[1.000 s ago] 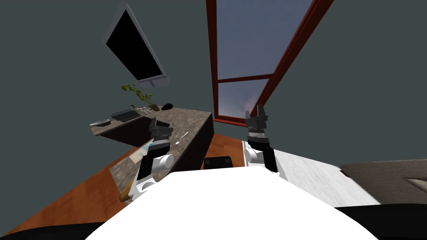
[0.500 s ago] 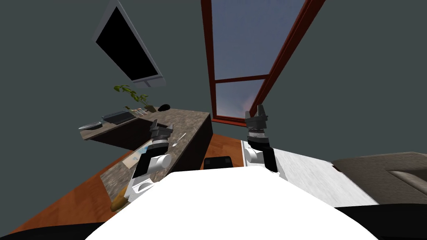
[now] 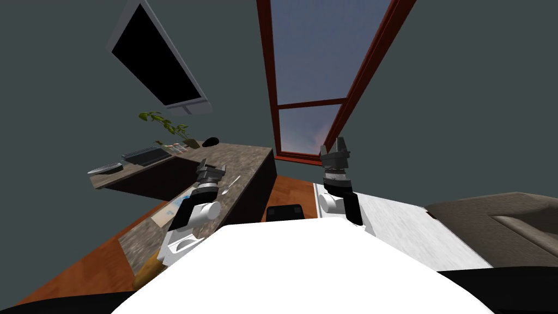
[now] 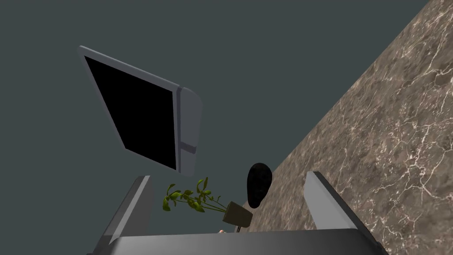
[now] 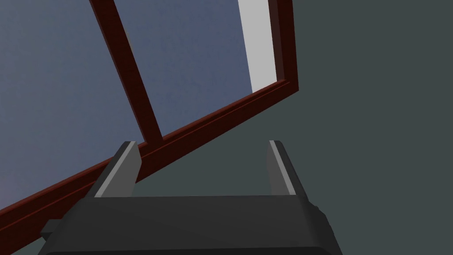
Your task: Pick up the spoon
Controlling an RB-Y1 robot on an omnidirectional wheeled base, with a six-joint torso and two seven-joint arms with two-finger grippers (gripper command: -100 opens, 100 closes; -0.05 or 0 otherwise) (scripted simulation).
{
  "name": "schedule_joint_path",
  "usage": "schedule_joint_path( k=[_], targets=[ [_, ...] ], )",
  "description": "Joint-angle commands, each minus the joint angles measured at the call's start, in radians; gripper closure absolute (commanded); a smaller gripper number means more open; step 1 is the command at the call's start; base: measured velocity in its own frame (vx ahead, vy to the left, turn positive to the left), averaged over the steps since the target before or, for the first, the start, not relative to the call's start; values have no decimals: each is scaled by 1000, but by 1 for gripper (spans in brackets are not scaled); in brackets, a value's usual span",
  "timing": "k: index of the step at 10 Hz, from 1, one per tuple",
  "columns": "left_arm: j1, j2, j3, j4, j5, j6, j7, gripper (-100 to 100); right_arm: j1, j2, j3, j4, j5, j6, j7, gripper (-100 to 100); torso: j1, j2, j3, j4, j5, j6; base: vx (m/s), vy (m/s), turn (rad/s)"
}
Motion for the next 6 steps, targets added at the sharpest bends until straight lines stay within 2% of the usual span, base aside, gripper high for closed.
schedule_joint_path(
  k=[1, 2, 3, 5, 6],
  targets=[
    [-5, 4, 15, 4, 12, 50, 14, -100, 0, 0, 0, 0, 0, 0, 0, 0, 0, 0, 0, 0, 0, 0, 20, -22, -53],
    [-5, 4, 15, 4, 12, 74, 14, -100, 0, 0, 0, 0, 0, 0, 0, 0, 0, 0, 0, 0, 0, 0, 10, -9, 25],
    [-12, 11, 44, 13, 38, 101, 39, -100, 0, 0, 0, 0, 0, 0, 0, 0, 1, 0, 0, 0, 0, -1, 19, -20, -112],
    [-12, 11, 44, 13, 38, 154, 39, -100, 0, 0, 0, 0, 0, 0, 0, 0, 0, 0, 0, 0, 0, 0, 16, -12, -23],
    [-18, 18, 72, 22, 63, 188, 64, -100, 0, 0, 0, 0, 0, 0, 0, 0, 1, 0, 0, 0, 0, -1, 23, -19, -88]
  ],
)
